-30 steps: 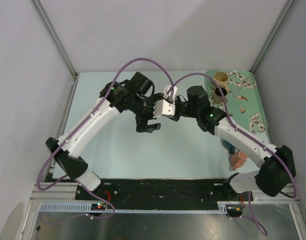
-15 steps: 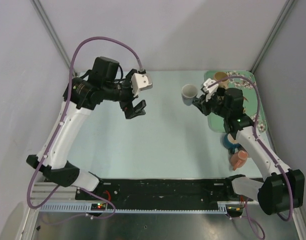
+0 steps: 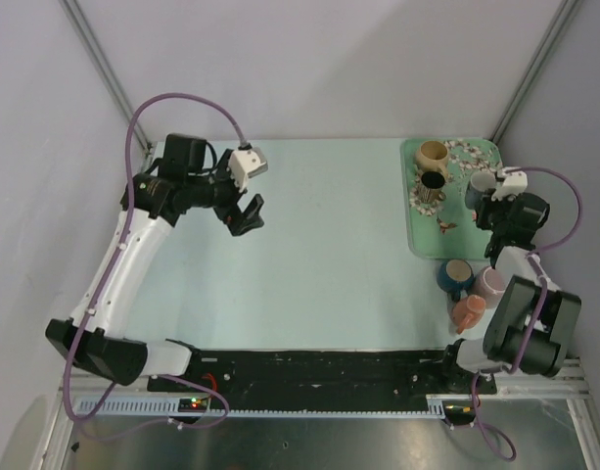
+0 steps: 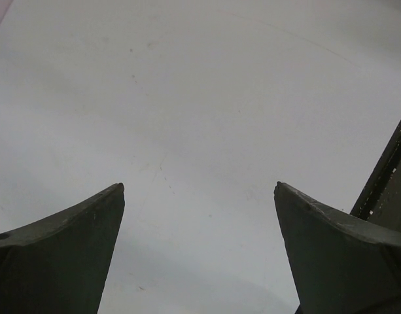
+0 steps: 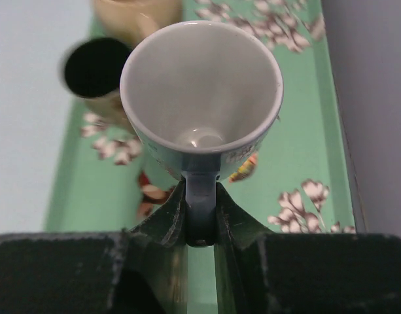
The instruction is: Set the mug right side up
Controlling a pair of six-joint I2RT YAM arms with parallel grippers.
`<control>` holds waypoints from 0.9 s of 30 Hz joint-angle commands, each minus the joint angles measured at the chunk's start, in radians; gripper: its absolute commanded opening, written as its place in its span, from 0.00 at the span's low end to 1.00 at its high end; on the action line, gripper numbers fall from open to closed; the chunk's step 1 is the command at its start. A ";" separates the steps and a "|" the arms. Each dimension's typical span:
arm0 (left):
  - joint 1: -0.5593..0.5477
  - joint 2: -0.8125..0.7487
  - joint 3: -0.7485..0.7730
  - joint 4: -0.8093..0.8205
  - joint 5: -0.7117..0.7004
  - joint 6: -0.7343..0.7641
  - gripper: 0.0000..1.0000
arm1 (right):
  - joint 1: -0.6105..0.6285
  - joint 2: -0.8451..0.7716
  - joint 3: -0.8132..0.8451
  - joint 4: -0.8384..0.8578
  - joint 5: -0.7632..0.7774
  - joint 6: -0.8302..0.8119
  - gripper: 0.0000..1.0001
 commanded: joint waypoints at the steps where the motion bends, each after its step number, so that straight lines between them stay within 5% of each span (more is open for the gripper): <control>1: 0.017 -0.071 -0.093 0.159 0.022 -0.042 1.00 | -0.080 0.139 -0.004 0.239 0.015 0.012 0.00; 5: 0.019 -0.060 -0.121 0.207 0.011 -0.082 1.00 | -0.098 0.274 0.032 0.337 -0.074 -0.087 0.00; 18: 0.060 0.035 -0.072 0.232 -0.050 -0.064 1.00 | -0.094 0.605 0.451 0.113 -0.234 -0.262 0.00; 27: 0.071 0.121 0.006 0.234 -0.074 -0.039 1.00 | -0.057 0.926 1.040 -0.335 -0.192 -0.334 0.00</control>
